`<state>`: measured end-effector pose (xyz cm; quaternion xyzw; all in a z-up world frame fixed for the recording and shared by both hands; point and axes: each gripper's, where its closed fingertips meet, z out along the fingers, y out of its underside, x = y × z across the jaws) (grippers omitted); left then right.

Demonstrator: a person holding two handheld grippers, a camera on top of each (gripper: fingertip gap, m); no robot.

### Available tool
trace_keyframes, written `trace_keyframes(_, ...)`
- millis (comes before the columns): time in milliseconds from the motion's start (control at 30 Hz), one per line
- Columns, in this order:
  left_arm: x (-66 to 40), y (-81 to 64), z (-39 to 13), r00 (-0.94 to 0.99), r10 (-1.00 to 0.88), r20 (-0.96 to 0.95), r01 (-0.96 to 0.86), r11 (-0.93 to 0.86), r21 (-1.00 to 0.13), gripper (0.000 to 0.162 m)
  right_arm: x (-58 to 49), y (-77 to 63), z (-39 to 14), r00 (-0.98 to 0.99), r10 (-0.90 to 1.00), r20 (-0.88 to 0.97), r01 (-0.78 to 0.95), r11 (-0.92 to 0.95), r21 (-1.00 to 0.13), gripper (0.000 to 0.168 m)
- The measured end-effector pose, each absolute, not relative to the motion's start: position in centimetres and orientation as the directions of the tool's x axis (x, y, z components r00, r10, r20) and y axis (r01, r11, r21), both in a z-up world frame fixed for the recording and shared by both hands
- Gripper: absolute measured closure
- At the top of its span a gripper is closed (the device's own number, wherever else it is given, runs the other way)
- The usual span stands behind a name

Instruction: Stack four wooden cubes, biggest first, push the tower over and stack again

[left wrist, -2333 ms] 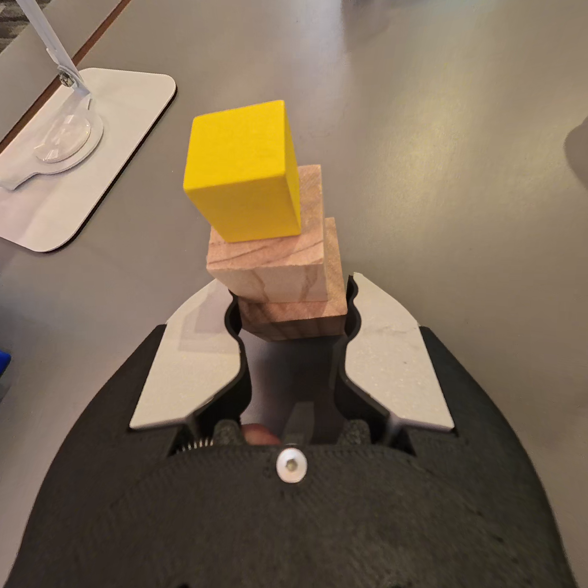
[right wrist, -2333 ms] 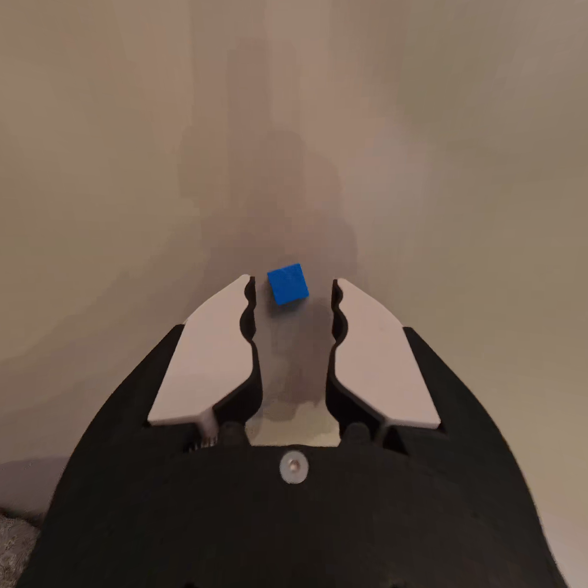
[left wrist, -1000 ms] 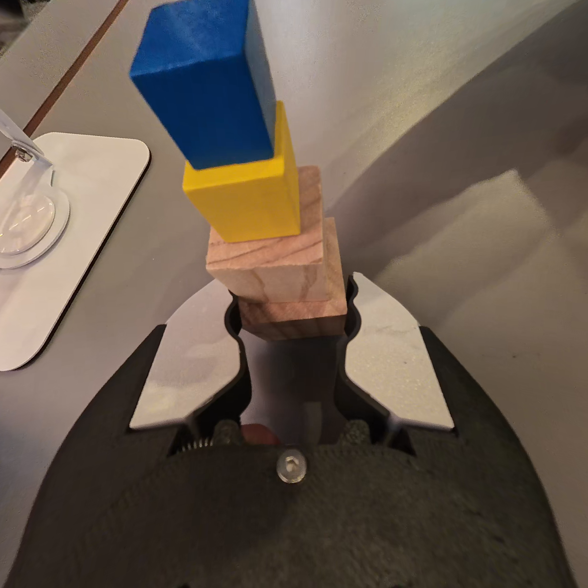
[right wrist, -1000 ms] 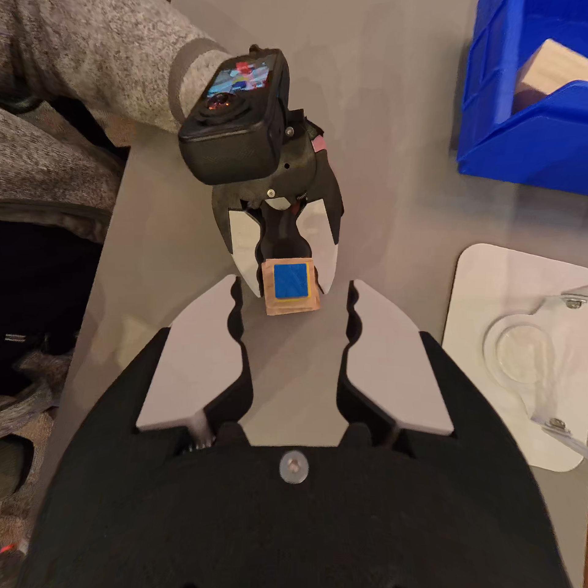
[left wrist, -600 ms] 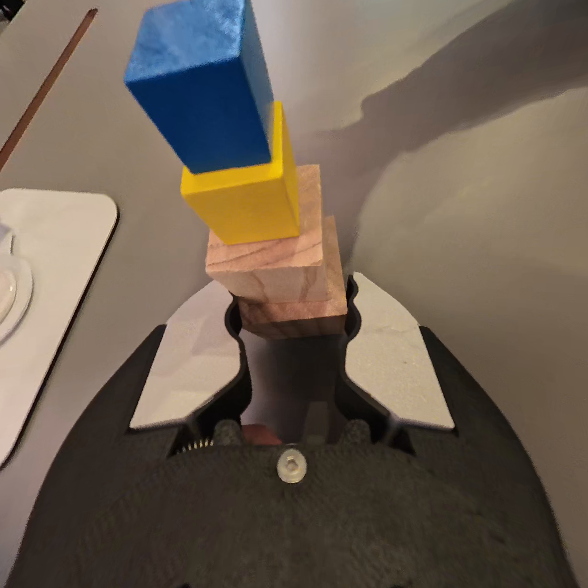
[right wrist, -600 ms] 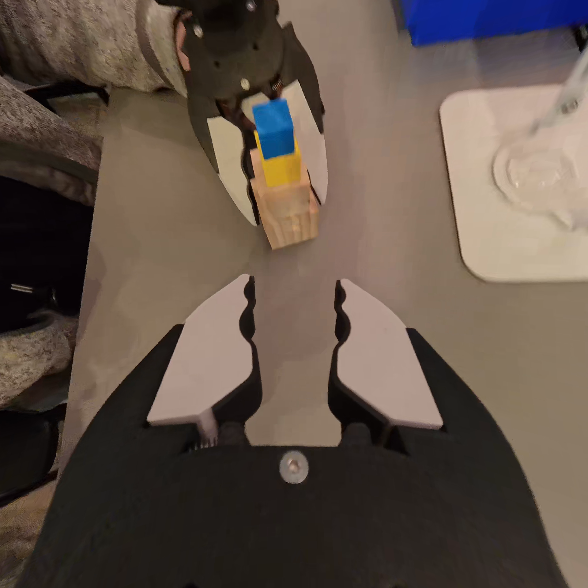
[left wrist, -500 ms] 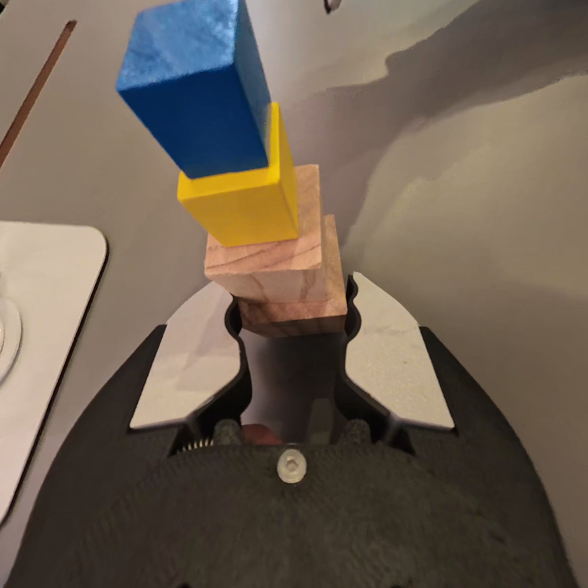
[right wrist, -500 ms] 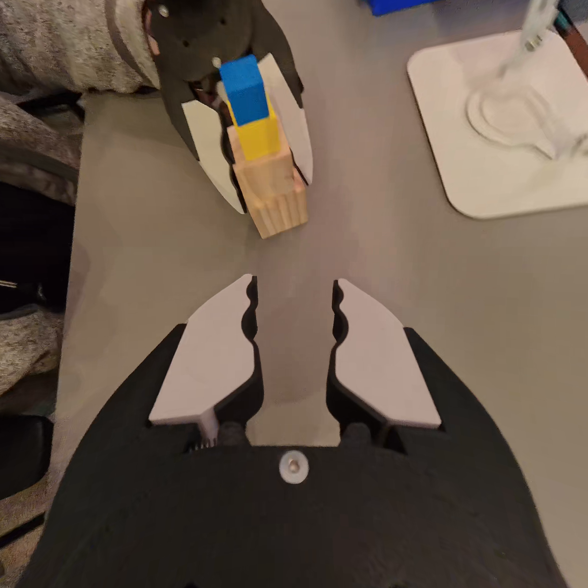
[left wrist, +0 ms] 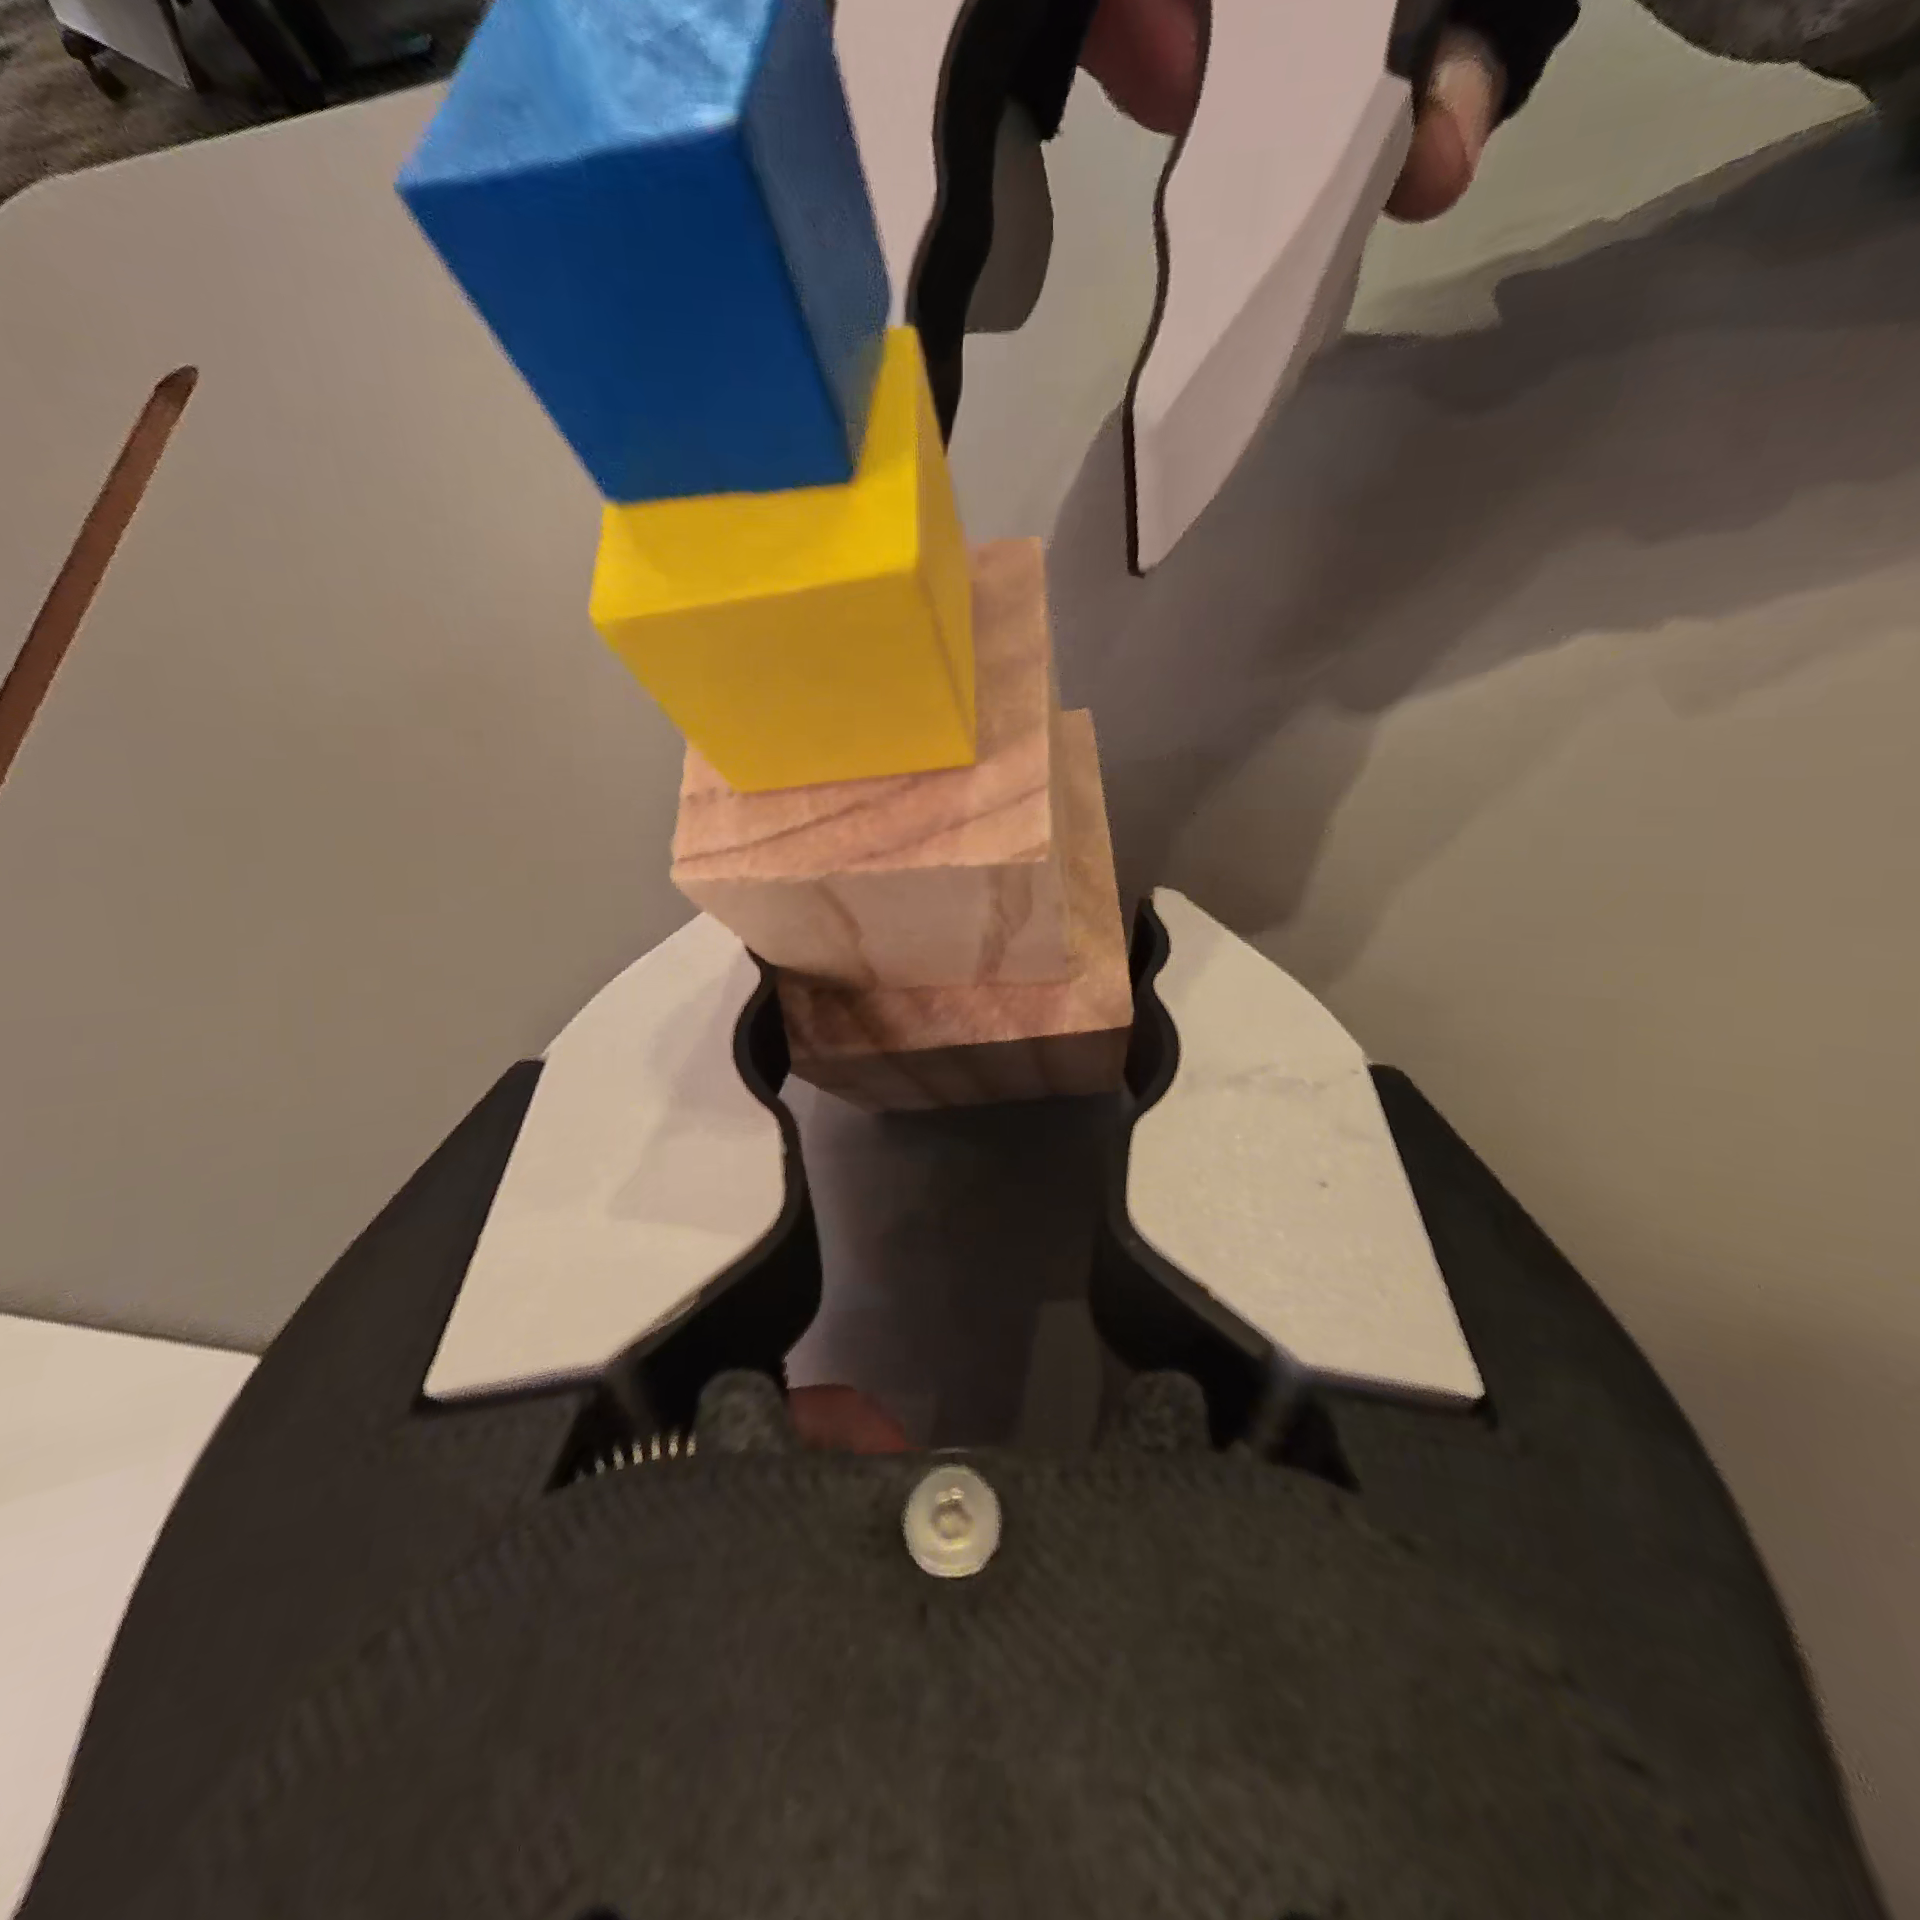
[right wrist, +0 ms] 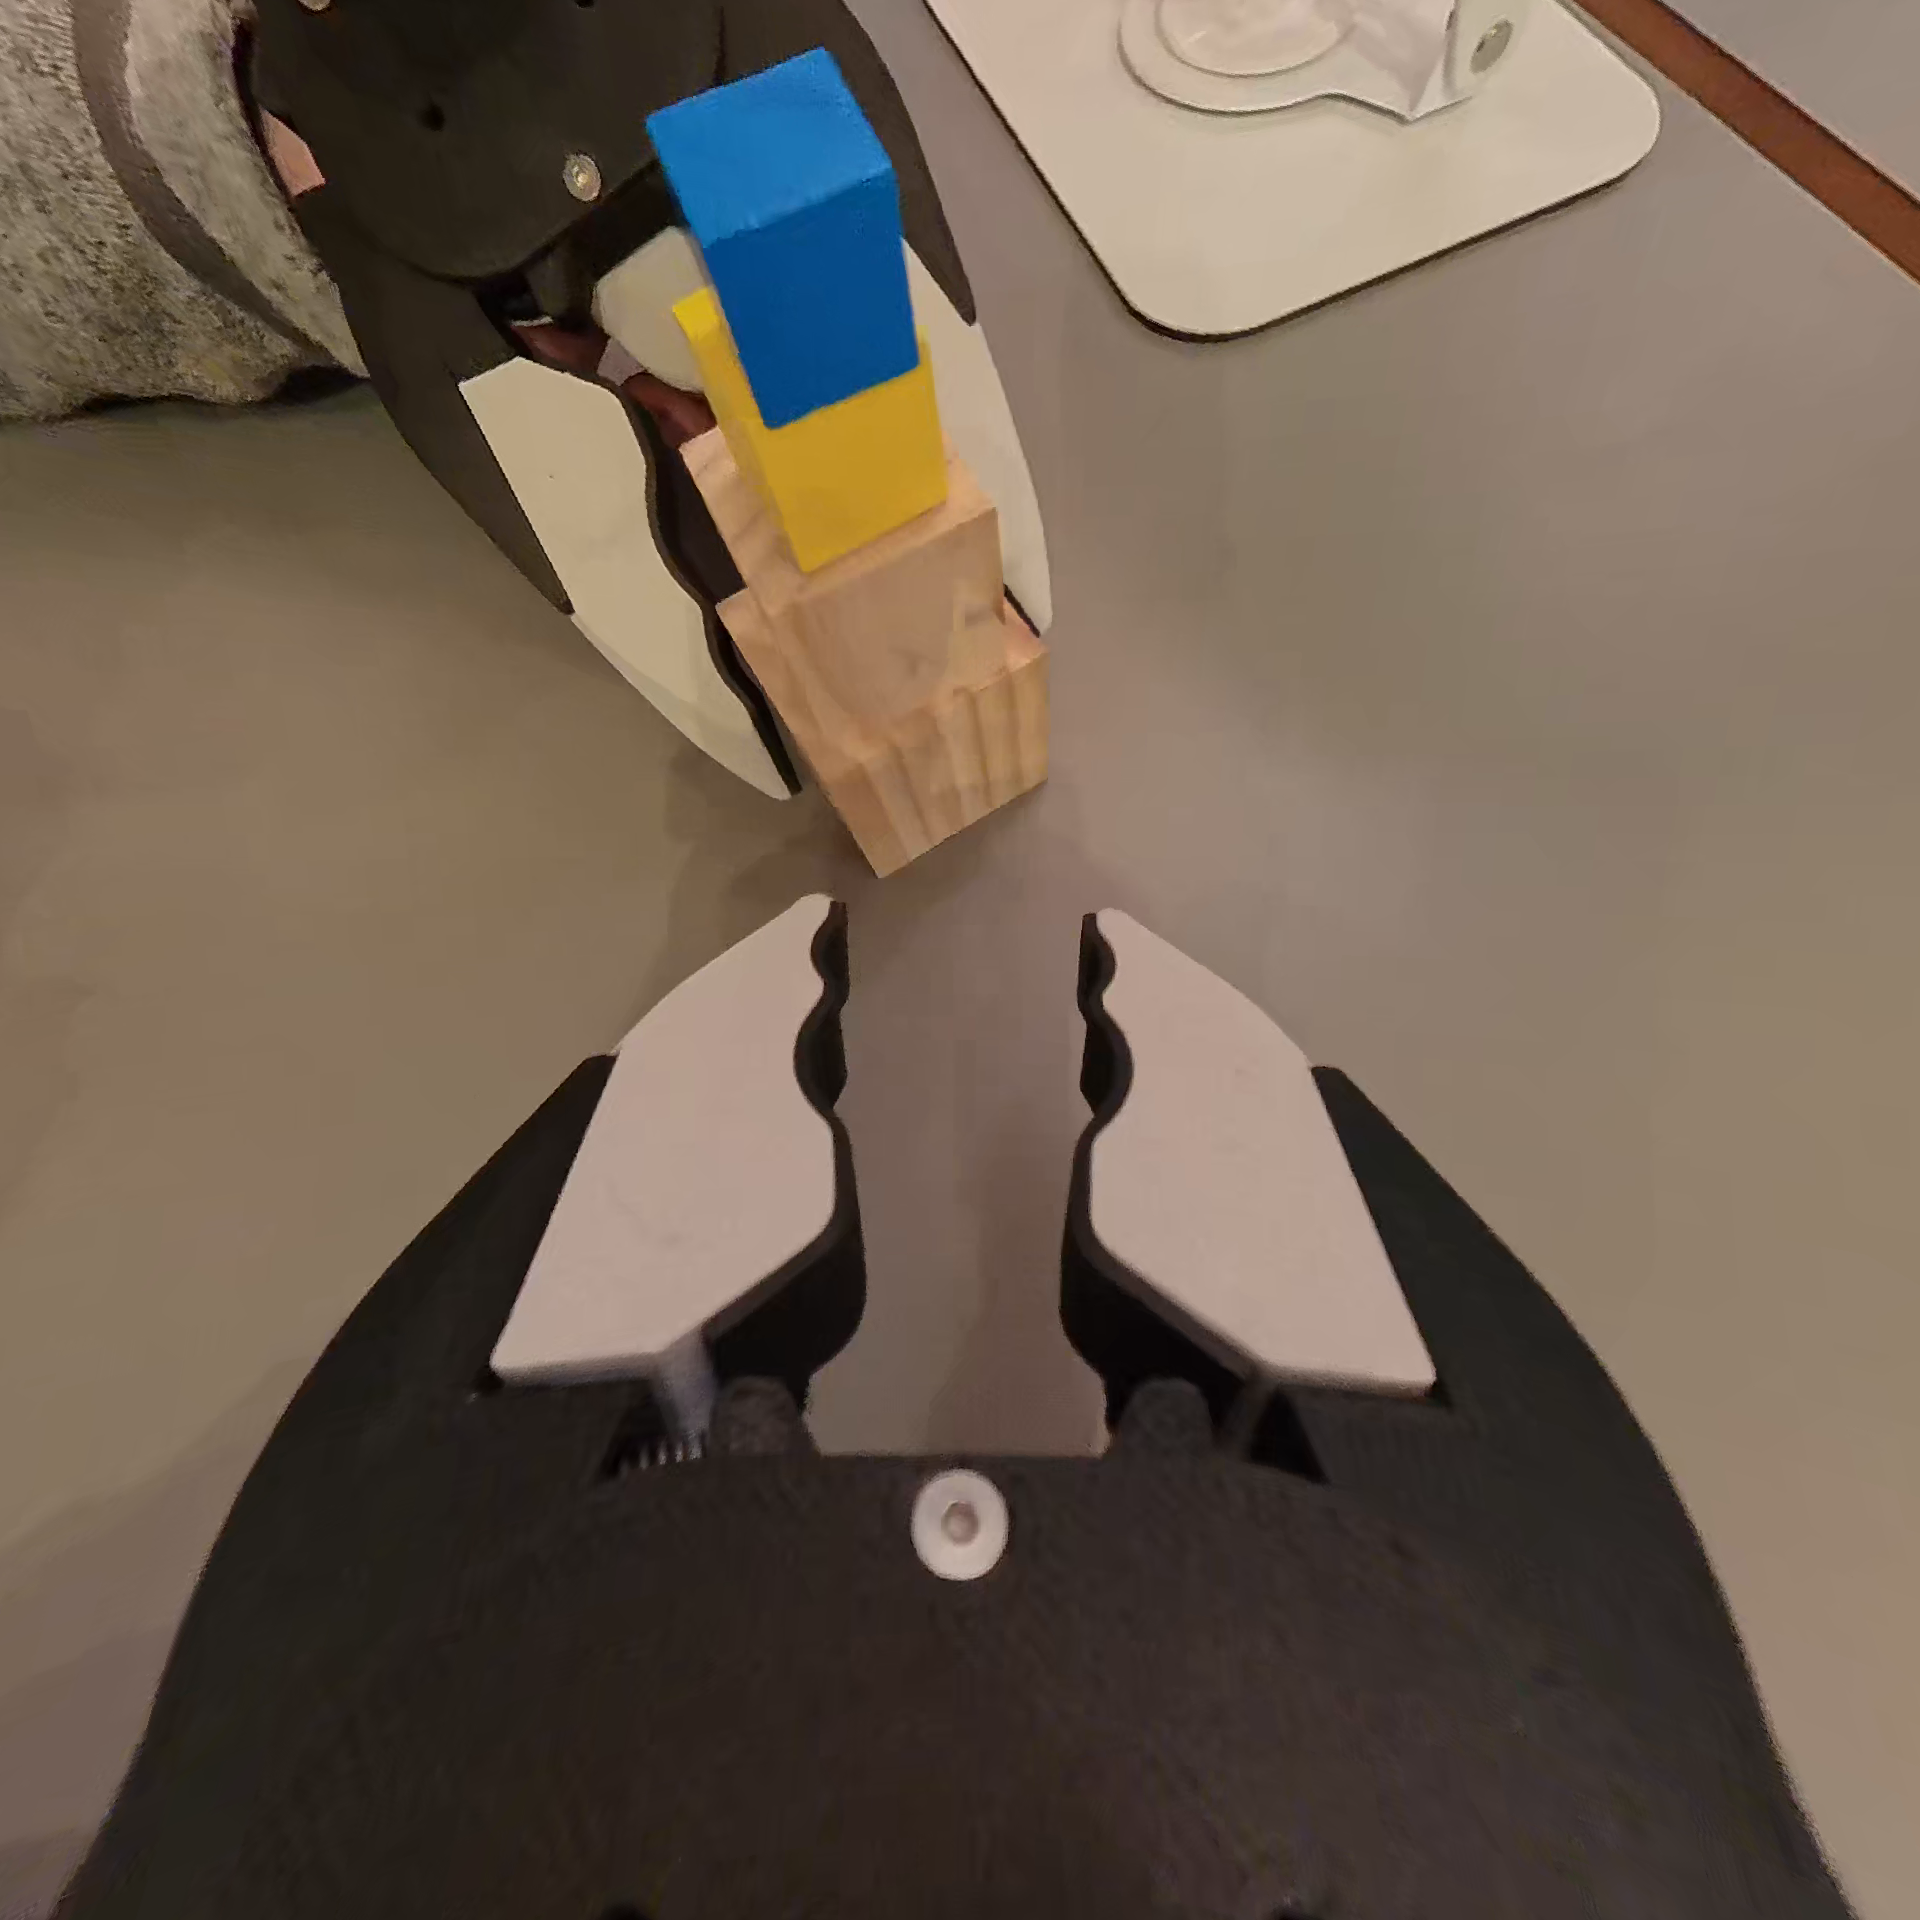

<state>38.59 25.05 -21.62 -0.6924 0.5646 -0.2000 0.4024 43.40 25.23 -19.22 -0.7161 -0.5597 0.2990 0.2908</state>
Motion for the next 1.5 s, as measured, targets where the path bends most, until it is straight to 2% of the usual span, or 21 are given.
trace_keyframes(200,36.8,24.9,-20.1,0.311,-0.932,-0.186,-0.574,-0.028,-0.819,0.101,44.0,26.2,-19.9,0.243,0.967,-0.075,0.615,-0.213,-0.759,0.122)
trace_keyframes(367,32.5,23.7,-21.1,0.354,-0.927,-0.128,-0.577,-0.109,-0.810,0.102,43.6,26.5,-19.1,0.218,0.971,-0.095,0.584,-0.208,-0.785,0.125)
trace_keyframes(433,30.8,23.0,-21.6,0.352,-0.925,-0.143,-0.605,-0.108,-0.789,0.102,44.0,27.2,-19.4,0.236,0.965,-0.111,0.592,-0.233,-0.772,0.115)
trace_keyframes(567,27.9,22.0,-21.8,0.386,-0.909,-0.159,-0.613,-0.124,-0.780,0.105,44.8,26.9,-21.4,0.201,0.975,-0.091,0.673,-0.205,-0.711,0.109)
trace_keyframes(733,25.1,20.8,-22.2,0.416,-0.888,-0.195,-0.636,-0.131,-0.760,0.108,45.9,21.8,-21.2,0.074,0.987,-0.146,0.727,-0.153,-0.670,0.102)
trace_keyframes(867,24.4,20.3,-22.2,0.419,-0.885,-0.202,-0.641,-0.131,-0.756,0.110,47.0,20.4,-23.1,0.020,0.992,-0.126,0.781,-0.094,-0.617,0.123)
trace_keyframes(900,24.4,20.2,-22.3,0.416,-0.886,-0.205,-0.646,-0.129,-0.753,0.110,46.9,20.5,-23.4,0.011,0.992,-0.124,0.780,-0.086,-0.620,0.127)
trace_keyframes(933,24.4,20.2,-22.4,0.415,-0.885,-0.212,-0.651,-0.126,-0.749,0.111,46.7,20.5,-23.4,-0.008,0.993,-0.119,0.775,-0.069,-0.628,0.139)
trace_keyframes(1000,24.4,20.1,-22.6,0.410,-0.884,-0.226,-0.666,-0.120,-0.736,0.111,46.1,20.9,-22.8,-0.020,0.996,-0.081,0.765,-0.037,-0.643,0.145)
trace_keyframes(1200,24.2,19.4,-22.8,0.413,-0.873,-0.260,-0.686,-0.110,-0.720,0.113,41.8,22.9,-14.0,-0.004,1.000,-0.026,0.605,-0.019,-0.796,0.146)
trace_keyframes(1300,24.1,19.4,-22.8,0.421,-0.869,-0.261,-0.684,-0.116,-0.720,0.113,39.4,24.1,-11.7,0.004,1.000,0.001,0.612,-0.002,-0.791,0.146)
trace_keyframes(1500,24.1,19.4,-22.9,0.417,-0.872,-0.257,-0.684,-0.115,-0.720,0.113,37.2,25.5,-12.1,0.020,1.000,-0.011,0.712,-0.021,-0.702,0.146)
